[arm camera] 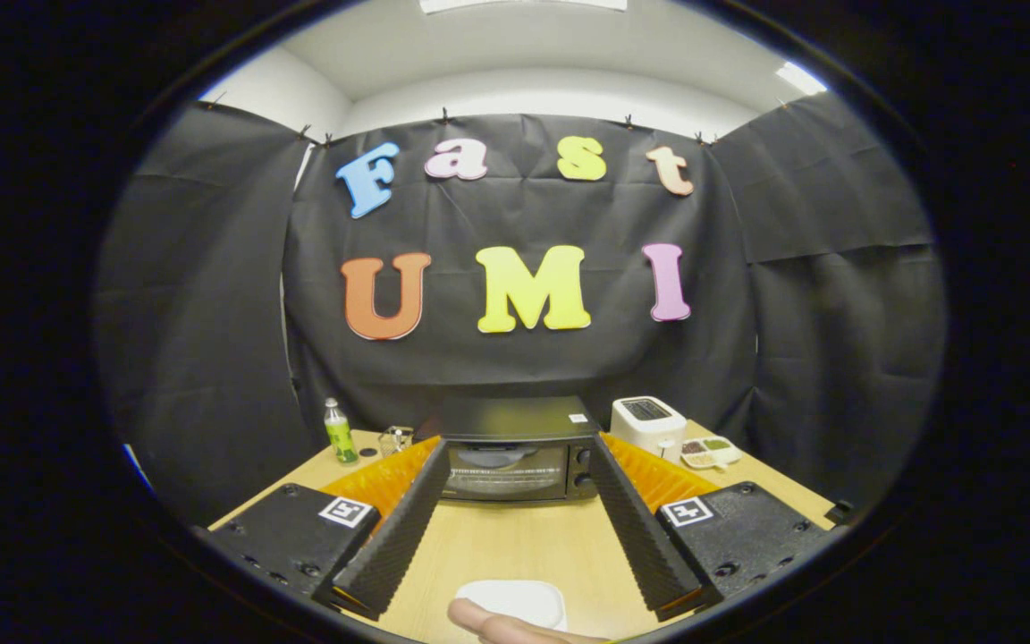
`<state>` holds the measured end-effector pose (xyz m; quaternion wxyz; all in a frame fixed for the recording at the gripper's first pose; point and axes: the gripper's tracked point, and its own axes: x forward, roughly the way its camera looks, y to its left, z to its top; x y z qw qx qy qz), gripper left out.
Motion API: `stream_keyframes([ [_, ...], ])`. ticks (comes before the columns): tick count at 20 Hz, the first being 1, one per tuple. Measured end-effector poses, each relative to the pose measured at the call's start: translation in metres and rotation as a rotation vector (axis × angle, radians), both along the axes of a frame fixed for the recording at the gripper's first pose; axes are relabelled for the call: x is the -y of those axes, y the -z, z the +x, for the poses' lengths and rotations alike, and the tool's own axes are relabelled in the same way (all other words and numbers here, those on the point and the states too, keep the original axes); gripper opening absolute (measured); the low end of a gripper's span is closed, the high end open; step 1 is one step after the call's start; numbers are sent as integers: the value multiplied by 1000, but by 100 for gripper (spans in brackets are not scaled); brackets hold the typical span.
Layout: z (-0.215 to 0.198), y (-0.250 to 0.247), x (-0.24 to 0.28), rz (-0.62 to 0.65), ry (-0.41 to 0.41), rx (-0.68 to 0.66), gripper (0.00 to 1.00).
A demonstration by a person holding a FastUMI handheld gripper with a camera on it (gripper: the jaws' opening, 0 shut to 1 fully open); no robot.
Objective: Open the toaster oven, put the food inside, and close the toaster oven door.
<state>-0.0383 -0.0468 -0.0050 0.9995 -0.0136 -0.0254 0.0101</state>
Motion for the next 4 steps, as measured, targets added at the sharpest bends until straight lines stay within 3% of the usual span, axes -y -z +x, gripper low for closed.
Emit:
stream_keyframes([
  [4,-17,-12,12,1,17,10,100],
])
